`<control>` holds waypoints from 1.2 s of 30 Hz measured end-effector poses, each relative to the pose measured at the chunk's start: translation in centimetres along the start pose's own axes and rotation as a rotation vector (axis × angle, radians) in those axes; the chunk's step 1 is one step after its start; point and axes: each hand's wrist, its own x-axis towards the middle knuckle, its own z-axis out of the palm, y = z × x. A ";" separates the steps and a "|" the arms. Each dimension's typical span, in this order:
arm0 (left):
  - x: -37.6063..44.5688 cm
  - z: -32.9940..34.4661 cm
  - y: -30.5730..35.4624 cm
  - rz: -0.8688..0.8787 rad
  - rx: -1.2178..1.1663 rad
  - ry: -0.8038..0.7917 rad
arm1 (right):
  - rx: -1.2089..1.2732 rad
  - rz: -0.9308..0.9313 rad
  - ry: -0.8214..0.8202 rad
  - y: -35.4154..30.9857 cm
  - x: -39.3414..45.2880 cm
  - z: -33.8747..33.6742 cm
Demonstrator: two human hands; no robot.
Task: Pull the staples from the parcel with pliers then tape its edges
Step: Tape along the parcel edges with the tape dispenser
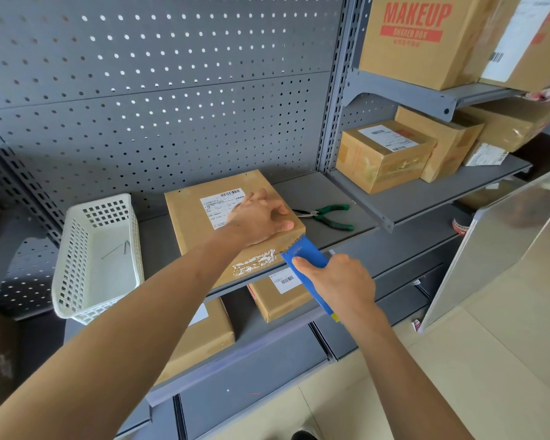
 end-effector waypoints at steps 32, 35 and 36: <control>-5.7 -5.0 -1.3 0.041 -0.808 -0.204 | 0.320 -0.571 0.313 1.6 -1.1 0.2; -6.9 -5.8 -2.1 0.058 -0.854 -0.245 | 0.337 -0.658 0.361 0.8 -1.3 0.3; -7.3 -6.0 -2.2 0.066 -0.870 -0.244 | 0.350 -0.683 0.362 0.5 -1.3 0.3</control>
